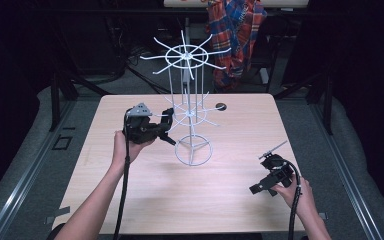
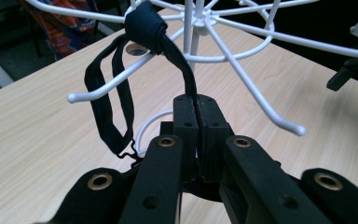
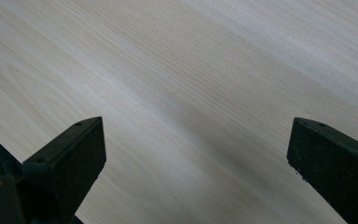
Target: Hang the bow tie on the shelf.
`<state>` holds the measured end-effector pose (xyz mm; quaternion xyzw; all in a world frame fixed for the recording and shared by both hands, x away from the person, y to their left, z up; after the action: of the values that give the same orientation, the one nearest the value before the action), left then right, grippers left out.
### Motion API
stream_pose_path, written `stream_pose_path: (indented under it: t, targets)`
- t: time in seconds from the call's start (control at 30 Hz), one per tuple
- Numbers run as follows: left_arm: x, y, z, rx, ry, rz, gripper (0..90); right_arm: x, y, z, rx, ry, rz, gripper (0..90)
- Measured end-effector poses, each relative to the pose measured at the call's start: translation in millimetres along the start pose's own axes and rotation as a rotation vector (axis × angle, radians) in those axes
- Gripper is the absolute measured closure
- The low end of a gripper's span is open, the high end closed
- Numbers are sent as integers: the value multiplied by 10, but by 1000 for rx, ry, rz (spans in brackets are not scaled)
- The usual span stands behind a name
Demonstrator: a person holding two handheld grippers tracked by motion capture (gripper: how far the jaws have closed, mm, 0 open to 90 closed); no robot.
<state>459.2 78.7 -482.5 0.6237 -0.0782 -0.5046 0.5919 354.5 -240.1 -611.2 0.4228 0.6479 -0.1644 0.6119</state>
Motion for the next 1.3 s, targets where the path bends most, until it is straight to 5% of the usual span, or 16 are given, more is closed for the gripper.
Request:
stream_pose_path:
  t: [0.8,0.9,0.93,1.3]
  targets:
    - [102,-119,-99,-1,38,-33,882,-6,-16,9,-5,-2,-18,43]
    - [116,-125,-112,-1,48,-25,883,24,20,-7,22,-9,27,43]
    - [113,-127,-123,4,50,-27,883,-5,-10,15,-13,-13,-21,43]
    - [137,-151,-160,-10,63,-18,874,14,14,0,-4,-6,-3,43]
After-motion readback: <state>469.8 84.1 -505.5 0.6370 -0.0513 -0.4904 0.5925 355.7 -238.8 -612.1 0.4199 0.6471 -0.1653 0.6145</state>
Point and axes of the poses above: each handheld gripper's, and its own axes: x roughly forward along the jaws, y roughly out of its top, z roughly to its right, the point moved 10 cm from there along x, roughly forward along the jaws, and after that the axes turned 9 degrees about -x, right-handed, at the moved point
